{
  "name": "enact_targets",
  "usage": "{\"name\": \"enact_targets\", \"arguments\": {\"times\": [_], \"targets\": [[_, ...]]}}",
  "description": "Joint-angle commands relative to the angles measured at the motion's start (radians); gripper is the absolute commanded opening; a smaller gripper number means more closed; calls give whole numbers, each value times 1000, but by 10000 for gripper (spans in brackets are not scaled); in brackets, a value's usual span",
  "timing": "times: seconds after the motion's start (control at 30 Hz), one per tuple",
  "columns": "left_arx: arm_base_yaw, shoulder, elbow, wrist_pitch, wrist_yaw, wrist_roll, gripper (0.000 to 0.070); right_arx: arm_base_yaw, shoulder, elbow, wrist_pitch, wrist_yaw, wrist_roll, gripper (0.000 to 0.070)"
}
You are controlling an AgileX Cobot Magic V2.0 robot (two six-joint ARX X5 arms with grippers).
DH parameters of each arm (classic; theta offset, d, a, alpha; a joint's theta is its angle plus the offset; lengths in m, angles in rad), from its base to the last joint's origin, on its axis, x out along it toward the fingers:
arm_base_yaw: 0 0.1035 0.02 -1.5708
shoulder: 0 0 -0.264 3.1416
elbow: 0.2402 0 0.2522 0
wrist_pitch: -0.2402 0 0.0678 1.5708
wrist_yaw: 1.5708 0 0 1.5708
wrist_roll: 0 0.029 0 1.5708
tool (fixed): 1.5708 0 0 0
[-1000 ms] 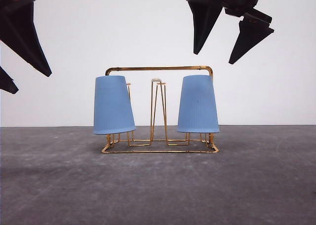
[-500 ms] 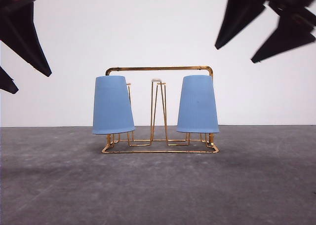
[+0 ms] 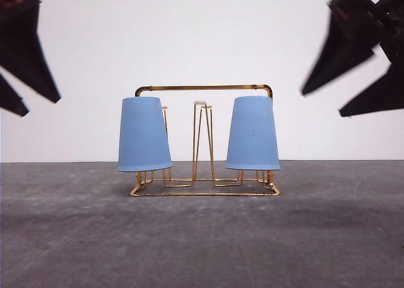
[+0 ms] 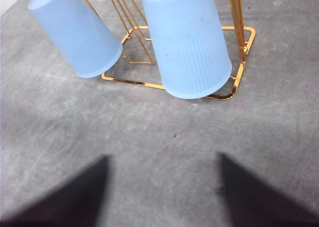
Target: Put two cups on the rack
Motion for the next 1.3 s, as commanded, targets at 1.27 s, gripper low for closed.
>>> {"name": "enact_targets", "arguments": {"times": [1.27], "targets": [[257, -756, -465, 402, -71, 152, 0, 5, 5, 8, 68, 0, -23, 10]]}}
